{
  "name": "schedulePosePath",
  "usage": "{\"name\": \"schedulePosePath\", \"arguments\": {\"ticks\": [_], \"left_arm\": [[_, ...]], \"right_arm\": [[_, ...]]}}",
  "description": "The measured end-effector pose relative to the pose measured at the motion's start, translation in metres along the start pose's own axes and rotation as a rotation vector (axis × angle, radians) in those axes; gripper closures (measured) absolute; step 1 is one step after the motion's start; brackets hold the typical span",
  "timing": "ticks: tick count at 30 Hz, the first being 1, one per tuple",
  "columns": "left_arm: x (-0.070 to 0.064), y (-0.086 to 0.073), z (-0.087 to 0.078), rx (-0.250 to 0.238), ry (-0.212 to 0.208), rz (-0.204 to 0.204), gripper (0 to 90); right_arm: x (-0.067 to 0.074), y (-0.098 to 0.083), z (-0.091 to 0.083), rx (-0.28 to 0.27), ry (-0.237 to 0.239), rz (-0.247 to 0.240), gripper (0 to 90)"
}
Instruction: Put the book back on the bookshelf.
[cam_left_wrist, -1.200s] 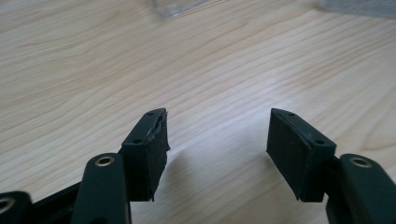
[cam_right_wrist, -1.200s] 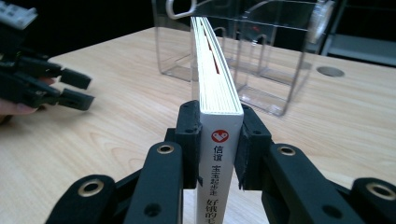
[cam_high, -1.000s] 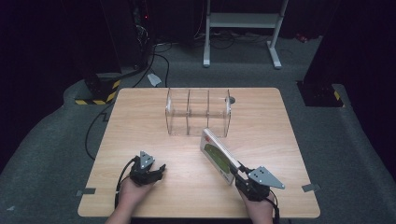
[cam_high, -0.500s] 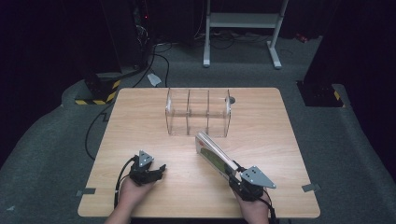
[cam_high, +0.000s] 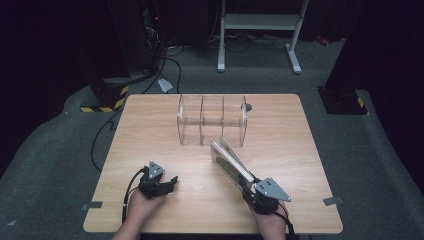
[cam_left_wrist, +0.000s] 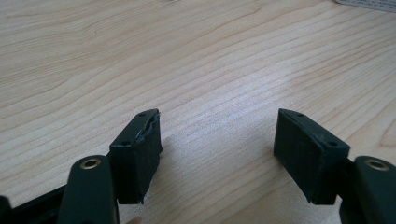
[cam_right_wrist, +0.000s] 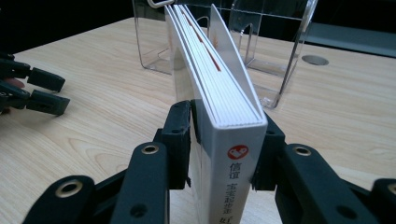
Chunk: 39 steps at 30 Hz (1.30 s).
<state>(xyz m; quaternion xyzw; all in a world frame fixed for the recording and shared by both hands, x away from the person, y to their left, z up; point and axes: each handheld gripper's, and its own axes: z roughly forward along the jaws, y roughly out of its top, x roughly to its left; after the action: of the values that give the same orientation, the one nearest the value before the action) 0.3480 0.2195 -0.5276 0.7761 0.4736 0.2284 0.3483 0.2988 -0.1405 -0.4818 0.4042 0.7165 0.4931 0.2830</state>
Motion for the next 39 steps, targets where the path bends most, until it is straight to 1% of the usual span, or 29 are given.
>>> {"name": "schedulePosePath", "arguments": {"ticks": [3, 5, 10, 12, 14, 19, 25, 29, 32, 37, 39], "left_arm": [[0.0, 0.0, 0.0, 0.0, 0.0, 0.003, 32.0], [0.0, 0.0, 0.0, 0.002, -0.002, 0.002, 31.9], [0.0, 0.0, 0.0, 0.001, -0.003, 0.003, 31.9], [0.0, 0.0, 0.0, 0.004, -0.003, 0.007, 31.9], [0.0, 0.0, 0.0, 0.005, -0.003, 0.006, 31.9], [-0.001, 0.0, 0.0, 0.002, -0.002, 0.006, 32.0], [0.0, 0.0, 0.0, 0.004, -0.006, 0.007, 32.1], [0.0, 0.001, 0.001, 0.002, -0.017, -0.005, 32.1], [0.0, 0.001, 0.001, 0.004, -0.016, -0.002, 32.0], [0.0, 0.001, 0.001, 0.004, -0.015, -0.002, 32.0], [0.0, 0.001, 0.001, 0.003, -0.016, -0.005, 32.1]], "right_arm": [[0.0, -0.001, 0.001, -0.007, 0.001, 0.012, 66.8], [-0.001, 0.0, 0.002, -0.008, 0.012, 0.014, 68.2], [-0.001, 0.002, 0.005, -0.001, 0.03, 0.001, 72.5], [0.001, 0.003, 0.006, -0.002, 0.022, -0.015, 73.8], [0.001, 0.003, 0.006, -0.003, 0.014, -0.015, 74.2], [0.001, 0.003, 0.004, 0.001, 0.01, 0.01, 74.9], [-0.002, 0.01, -0.003, -0.01, -0.018, 0.014, 75.3], [-0.011, 0.013, -0.007, -0.021, -0.034, 0.035, 75.3], [-0.018, 0.016, -0.009, -0.029, -0.055, 0.058, 75.2], [-0.022, 0.027, -0.011, -0.047, -0.092, 0.053, 75.3], [-0.024, 0.032, -0.009, -0.049, -0.103, 0.046, 75.3]]}}
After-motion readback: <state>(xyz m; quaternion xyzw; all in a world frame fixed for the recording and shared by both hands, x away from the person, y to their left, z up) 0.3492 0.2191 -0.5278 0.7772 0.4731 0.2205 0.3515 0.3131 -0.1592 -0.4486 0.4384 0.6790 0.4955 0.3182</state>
